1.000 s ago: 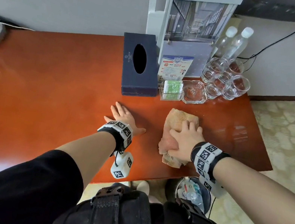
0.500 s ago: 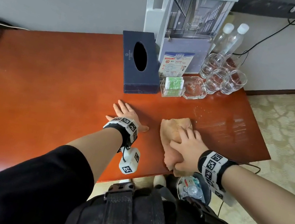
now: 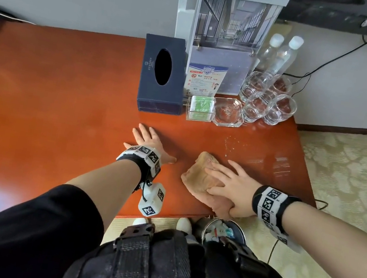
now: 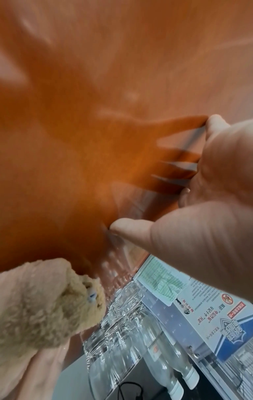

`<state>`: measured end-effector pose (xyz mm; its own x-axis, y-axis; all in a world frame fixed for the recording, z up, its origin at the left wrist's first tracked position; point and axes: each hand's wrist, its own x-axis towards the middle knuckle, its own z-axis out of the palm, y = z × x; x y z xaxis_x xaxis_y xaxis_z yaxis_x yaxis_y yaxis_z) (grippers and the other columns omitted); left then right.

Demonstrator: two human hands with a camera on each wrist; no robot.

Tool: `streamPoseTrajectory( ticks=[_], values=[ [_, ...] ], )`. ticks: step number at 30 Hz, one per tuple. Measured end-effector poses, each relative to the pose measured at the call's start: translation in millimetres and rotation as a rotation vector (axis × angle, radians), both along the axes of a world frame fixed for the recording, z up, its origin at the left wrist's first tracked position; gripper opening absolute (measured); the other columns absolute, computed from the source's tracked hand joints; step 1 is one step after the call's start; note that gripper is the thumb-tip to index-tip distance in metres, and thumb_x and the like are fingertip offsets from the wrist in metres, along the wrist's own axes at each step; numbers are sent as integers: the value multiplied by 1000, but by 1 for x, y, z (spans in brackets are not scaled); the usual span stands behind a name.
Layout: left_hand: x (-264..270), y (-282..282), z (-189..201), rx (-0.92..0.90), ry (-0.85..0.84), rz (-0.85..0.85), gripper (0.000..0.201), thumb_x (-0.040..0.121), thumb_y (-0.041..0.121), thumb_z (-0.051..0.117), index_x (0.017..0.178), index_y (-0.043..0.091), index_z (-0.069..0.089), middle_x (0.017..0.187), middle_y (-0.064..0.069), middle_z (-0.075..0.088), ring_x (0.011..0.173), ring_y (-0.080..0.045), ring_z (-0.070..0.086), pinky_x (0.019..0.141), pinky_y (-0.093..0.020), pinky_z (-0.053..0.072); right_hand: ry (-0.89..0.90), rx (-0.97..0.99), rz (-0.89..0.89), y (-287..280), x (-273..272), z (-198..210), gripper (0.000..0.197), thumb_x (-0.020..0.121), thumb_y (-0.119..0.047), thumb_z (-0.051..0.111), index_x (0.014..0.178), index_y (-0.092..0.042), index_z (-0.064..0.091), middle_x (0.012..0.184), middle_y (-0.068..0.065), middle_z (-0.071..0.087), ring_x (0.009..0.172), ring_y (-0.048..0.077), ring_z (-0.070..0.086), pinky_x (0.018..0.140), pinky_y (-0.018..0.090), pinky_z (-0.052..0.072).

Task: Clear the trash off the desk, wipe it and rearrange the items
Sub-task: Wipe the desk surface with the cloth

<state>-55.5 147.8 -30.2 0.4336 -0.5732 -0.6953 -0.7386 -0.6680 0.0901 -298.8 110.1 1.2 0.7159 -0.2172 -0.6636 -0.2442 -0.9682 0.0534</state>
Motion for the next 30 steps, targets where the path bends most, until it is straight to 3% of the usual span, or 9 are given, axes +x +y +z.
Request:
streamPoseTrajectory(
  ticks=[14, 19, 30],
  values=[
    [-35, -23, -5, -13, 4, 124, 122, 73, 62, 67, 148, 7, -12, 155, -13, -21, 143, -33, -17, 115, -57, 13, -38, -41, 77, -68, -8, -9, 75, 76, -48, 61, 144, -38, 29, 159, 5, -14, 145, 22, -15, 113, 61, -2],
    [-42, -29, -5, -12, -8, 151, 121, 73, 58, 68, 149, 7, -11, 156, -14, -19, 144, -33, -16, 115, -56, 13, -81, -76, 23, -82, -4, -10, 76, 75, -53, 60, 143, -37, 30, 159, 7, -13, 146, 25, -11, 111, 59, 11],
    [-59, -35, -3, -28, 21, 74, 116, 75, 57, 67, 150, 16, -11, 156, -9, -22, 143, -32, -18, 114, -59, 11, -100, -113, -189, -69, -18, -7, 67, 73, -64, 54, 131, -32, 40, 149, 18, 19, 130, 37, 23, 100, 50, 28]
  ],
)
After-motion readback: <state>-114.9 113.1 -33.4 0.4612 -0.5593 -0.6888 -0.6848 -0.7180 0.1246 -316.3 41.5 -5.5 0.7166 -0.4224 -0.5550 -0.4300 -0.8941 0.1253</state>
